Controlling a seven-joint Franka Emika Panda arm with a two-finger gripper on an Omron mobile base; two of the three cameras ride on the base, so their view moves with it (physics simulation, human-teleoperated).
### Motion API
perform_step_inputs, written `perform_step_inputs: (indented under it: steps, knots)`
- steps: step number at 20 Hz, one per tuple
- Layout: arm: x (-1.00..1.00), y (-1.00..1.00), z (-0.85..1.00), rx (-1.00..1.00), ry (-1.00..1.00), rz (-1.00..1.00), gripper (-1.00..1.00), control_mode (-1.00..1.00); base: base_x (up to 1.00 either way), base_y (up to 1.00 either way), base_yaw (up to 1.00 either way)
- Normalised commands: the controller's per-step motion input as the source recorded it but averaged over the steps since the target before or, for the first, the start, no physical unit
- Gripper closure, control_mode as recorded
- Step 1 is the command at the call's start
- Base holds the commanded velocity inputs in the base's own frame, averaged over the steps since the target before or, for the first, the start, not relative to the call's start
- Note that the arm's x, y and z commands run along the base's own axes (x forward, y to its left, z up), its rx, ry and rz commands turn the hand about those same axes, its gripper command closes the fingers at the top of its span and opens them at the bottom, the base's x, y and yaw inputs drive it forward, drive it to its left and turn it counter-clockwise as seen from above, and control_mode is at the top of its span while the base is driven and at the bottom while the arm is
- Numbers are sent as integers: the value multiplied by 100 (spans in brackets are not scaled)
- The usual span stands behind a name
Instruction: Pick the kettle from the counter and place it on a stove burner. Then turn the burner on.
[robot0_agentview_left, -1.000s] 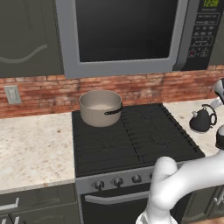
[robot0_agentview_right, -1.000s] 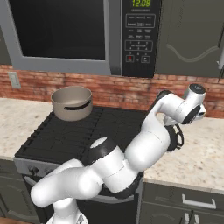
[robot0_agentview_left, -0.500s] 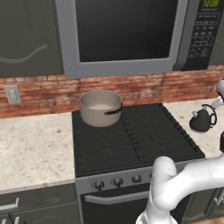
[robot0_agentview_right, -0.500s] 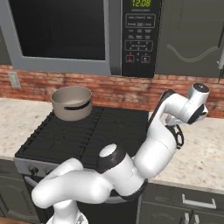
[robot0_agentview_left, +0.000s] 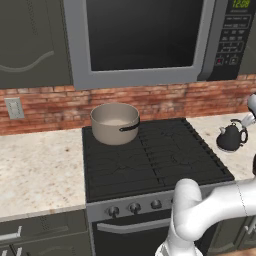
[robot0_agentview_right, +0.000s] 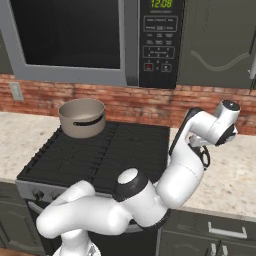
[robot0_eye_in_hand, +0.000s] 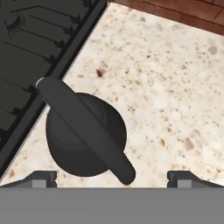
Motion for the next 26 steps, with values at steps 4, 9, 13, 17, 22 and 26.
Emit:
perform_step_inputs:
  steps: [4, 9, 13, 17, 22, 26]
  knots:
    - [0, 0, -16, 4, 0, 2, -100, -100, 0, 0, 0]
    - [3, 0, -18, 8, 0, 2, -100, -100, 0, 0, 0]
    - [16, 0, -14, 6, 0, 1, -100, -100, 0, 0, 0]
    - [23, 0, -3, 0, 0, 0, -100, -100, 0, 0, 0]
    - [27, 0, 0, 0, 0, 0, -100, -100, 0, 0, 0]
    - [16, 0, -3, 0, 0, 0, -100, -100, 0, 0, 0]
